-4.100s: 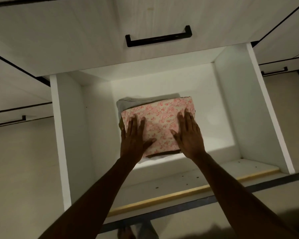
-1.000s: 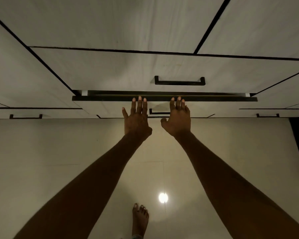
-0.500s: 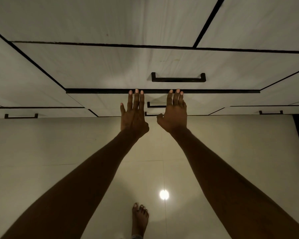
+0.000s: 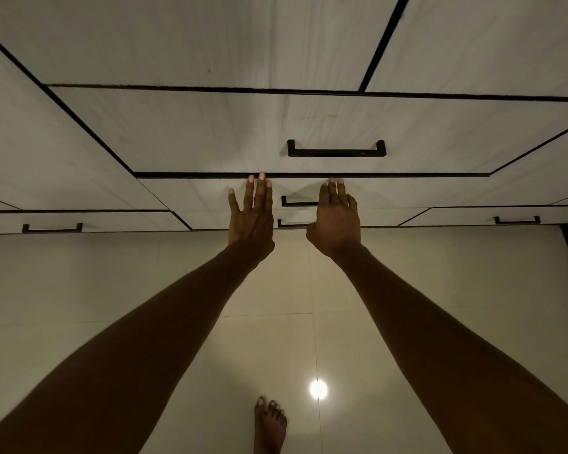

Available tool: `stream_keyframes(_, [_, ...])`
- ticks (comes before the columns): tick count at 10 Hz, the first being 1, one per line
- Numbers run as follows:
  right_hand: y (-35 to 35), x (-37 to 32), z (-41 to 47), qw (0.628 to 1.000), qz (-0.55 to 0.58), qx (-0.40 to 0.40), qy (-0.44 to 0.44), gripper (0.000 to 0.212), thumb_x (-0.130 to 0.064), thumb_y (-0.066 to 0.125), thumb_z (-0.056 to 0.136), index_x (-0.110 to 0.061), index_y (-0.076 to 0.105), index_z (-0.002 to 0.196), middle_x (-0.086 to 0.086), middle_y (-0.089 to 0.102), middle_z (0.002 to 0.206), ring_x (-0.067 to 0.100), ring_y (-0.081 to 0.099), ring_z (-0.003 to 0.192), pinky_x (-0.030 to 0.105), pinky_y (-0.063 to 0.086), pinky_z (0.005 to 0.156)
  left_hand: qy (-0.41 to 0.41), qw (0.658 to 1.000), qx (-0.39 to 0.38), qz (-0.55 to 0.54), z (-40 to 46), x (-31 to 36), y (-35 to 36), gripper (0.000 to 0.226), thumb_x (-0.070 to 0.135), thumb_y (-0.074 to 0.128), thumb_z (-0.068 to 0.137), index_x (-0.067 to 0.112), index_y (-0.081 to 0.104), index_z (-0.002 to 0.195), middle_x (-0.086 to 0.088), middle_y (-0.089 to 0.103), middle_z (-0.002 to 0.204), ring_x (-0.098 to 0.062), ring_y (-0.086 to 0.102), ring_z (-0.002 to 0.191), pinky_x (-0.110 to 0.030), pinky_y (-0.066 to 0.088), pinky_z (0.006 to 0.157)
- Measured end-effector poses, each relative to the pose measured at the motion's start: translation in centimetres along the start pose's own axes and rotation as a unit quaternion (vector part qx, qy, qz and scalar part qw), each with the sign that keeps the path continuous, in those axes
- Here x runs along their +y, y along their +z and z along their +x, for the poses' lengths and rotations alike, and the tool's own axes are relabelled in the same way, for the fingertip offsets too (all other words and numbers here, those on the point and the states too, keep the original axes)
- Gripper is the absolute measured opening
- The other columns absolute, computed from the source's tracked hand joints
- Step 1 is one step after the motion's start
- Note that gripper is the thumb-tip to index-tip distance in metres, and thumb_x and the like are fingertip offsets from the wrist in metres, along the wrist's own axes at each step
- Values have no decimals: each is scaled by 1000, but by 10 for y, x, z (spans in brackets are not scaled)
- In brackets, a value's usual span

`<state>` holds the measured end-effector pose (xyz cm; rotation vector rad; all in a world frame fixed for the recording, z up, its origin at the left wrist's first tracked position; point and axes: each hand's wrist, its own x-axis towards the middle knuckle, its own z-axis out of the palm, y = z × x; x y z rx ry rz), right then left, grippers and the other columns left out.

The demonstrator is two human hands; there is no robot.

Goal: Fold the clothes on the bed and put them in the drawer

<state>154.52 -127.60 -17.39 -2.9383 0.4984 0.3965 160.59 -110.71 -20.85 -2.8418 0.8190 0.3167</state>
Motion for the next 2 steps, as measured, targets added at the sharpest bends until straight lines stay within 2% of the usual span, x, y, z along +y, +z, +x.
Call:
stream_keyframes(1, [1,-1,-8,1000,-4,-8,-7,88,-34,65,94,-1,17,160,21,17,168,36,11,158,48,16,128,-1,999,-21,-32,-2,3,-8,99,31,56,94,2,-12,160,-21,-16,168,-38,-12,156,-63,6,124])
stream_keyframes(2, [-6,1,-24,999,7,48,5,48,-25,64,93,-2,54,134,19,66,127,36,62,120,42,46,102,51,998,-25,-35,-9,8,-22,78,30,52,99,0,13,160,-26,11,167,-39,10,156,-61,7,124])
